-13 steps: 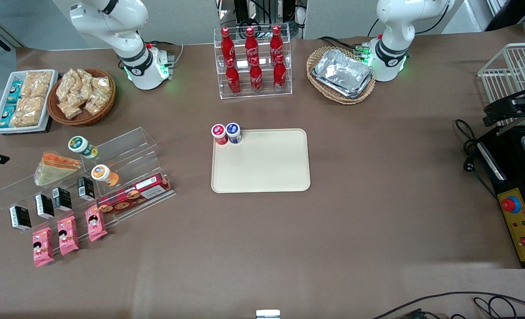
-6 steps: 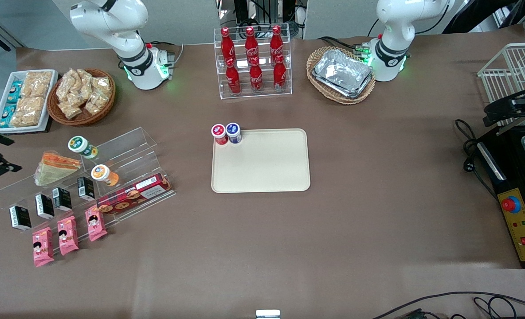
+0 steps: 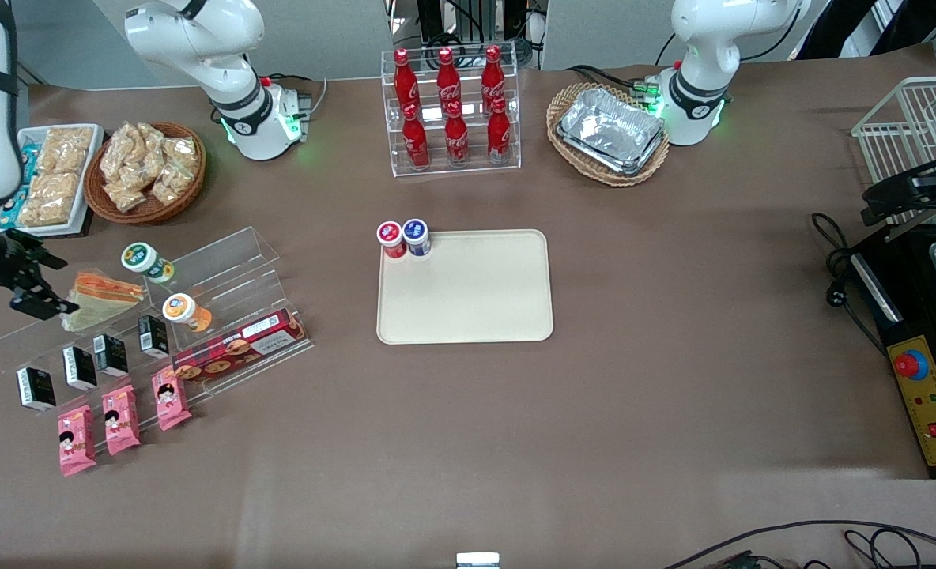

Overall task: Place sandwich on tray
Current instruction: 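Lower the right gripper and close it on the triangular sandwich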

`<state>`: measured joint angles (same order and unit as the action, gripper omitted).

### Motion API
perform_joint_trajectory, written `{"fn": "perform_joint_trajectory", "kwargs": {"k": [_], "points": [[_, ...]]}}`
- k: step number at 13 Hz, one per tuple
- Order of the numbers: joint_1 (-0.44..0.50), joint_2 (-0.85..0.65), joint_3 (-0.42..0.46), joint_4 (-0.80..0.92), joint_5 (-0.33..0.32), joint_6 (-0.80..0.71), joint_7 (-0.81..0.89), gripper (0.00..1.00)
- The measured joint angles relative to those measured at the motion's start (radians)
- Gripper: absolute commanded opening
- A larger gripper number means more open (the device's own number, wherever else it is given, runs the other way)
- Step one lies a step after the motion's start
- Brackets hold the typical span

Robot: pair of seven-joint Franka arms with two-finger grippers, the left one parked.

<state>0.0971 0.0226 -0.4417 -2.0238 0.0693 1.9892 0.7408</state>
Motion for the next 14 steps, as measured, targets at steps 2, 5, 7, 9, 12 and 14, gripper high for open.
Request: {"fn": "perform_joint_trajectory", "kwargs": {"k": [2, 5, 7, 9, 12, 14], "points": [[0.001, 0.003, 0.000, -0.051, 0.000, 0.053, 0.000, 1.00], [0.001, 0.004, 0.000, -0.093, 0.000, 0.090, 0.000, 1.00], [0.001, 0.004, 0.000, -0.099, -0.001, 0.095, -0.002, 0.94], [0.001, 0.006, 0.000, -0.100, -0.003, 0.103, -0.022, 0.87], [-0.001, 0.013, -0.007, -0.102, -0.004, 0.120, -0.065, 0.83], [-0.002, 0.019, -0.012, -0.102, -0.004, 0.125, -0.087, 0.73]]}}
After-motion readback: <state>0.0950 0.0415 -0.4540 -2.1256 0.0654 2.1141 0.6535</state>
